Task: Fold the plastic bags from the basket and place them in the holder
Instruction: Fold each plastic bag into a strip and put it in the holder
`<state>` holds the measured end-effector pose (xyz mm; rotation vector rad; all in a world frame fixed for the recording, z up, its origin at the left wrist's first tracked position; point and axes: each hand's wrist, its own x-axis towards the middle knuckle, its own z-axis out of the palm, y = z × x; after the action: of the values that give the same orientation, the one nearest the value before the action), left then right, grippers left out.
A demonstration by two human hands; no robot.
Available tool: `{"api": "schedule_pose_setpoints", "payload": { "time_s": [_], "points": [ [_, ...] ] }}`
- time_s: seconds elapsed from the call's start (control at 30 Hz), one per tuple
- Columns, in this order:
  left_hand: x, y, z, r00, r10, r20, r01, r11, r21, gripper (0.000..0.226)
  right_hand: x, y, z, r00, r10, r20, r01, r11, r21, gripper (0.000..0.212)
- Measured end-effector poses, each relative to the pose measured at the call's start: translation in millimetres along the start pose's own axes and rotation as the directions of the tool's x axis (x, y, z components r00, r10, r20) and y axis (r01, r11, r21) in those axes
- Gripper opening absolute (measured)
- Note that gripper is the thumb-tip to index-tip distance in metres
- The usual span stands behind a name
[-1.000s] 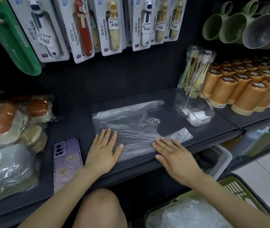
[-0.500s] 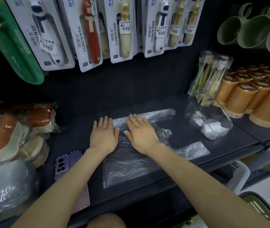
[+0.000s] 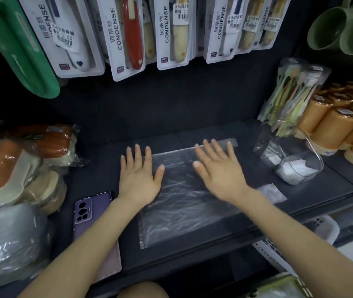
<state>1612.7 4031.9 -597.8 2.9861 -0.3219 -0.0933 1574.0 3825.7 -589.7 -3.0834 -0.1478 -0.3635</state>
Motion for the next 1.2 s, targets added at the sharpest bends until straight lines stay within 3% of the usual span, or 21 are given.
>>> {"api": "schedule_pose_setpoints", "payload": {
  "time_s": [0.07,0.13,0.2,0.27,0.37,0.43,0.5,0.6,0.67,0.77,0.83,0.9,1.0,1.07,1.13,1.2],
  "points": [
    [-25,11,-4,0.995,0.076,-0.062,-0.073,0.996,0.054,0.076,-31,-31,4,0.985,-0.148,-0.091,0.150,0.988,0.020,0.061],
    [-50,23,2,0.989,0.151,0.001,-0.151,0.988,0.021,0.068,-53,-44,11,0.978,-0.210,-0.006,0.210,0.976,0.060,0.060],
    [-64,27,13,0.979,0.175,0.099,-0.177,0.984,0.007,0.063,-63,-37,12,0.971,-0.191,0.144,0.181,0.981,0.075,0.081],
    [-66,24,21,0.979,0.172,0.105,-0.175,0.984,0.020,0.066,-68,-13,15,0.962,-0.103,0.255,0.085,0.993,0.080,0.106],
    [-65,22,23,0.983,0.154,0.104,-0.156,0.988,0.014,0.060,-76,28,7,0.961,0.017,0.275,-0.037,0.997,0.067,0.116],
    [-64,23,22,0.981,0.157,0.110,-0.159,0.987,0.014,0.060,-85,38,-2,0.988,-0.028,0.154,0.005,0.989,0.148,0.103],
    [-63,22,20,0.980,0.161,0.120,-0.161,0.987,-0.009,0.061,-97,37,-5,0.988,-0.150,-0.016,0.150,0.956,0.252,0.073],
    [-63,17,13,0.978,0.188,0.092,-0.167,0.965,-0.201,0.061,-105,29,-1,0.942,-0.282,-0.180,0.322,0.911,0.258,0.036],
    [-66,13,6,0.987,0.158,0.026,-0.124,0.860,-0.495,0.056,-104,25,-2,0.933,-0.267,-0.241,0.325,0.912,0.249,0.027],
    [-77,3,-7,0.994,0.097,-0.057,-0.104,0.586,-0.804,0.030,-107,14,-8,0.930,-0.255,-0.265,0.317,0.920,0.230,0.027],
    [-90,-6,-14,0.991,0.120,-0.062,-0.109,0.436,-0.894,0.018,-118,1,-17,0.949,-0.183,-0.259,0.252,0.931,0.265,0.027],
    [-104,-16,-19,0.983,0.164,-0.087,-0.130,0.274,-0.953,0.028,-130,-11,-33,0.977,-0.026,-0.210,0.096,0.937,0.335,0.023],
    [-119,-32,-22,0.955,0.264,-0.134,-0.171,0.122,-0.978,0.034,-137,-18,-60,0.985,0.152,0.082,-0.173,0.825,0.539,0.017],
    [-121,-39,-23,0.934,0.334,-0.127,-0.175,0.116,-0.978,0.039,-136,-16,-77,0.950,0.158,0.269,-0.305,0.661,0.686,0.022],
    [-118,-45,-23,0.926,0.363,-0.098,-0.173,0.179,-0.969,0.050,-132,-10,-89,0.899,0.139,0.416,-0.430,0.468,0.772,0.025],
    [-114,-42,-22,0.935,0.346,-0.080,-0.183,0.277,-0.943,0.044,-126,-3,-94,0.841,0.114,0.529,-0.528,0.388,0.755,0.024]
  ]
}}
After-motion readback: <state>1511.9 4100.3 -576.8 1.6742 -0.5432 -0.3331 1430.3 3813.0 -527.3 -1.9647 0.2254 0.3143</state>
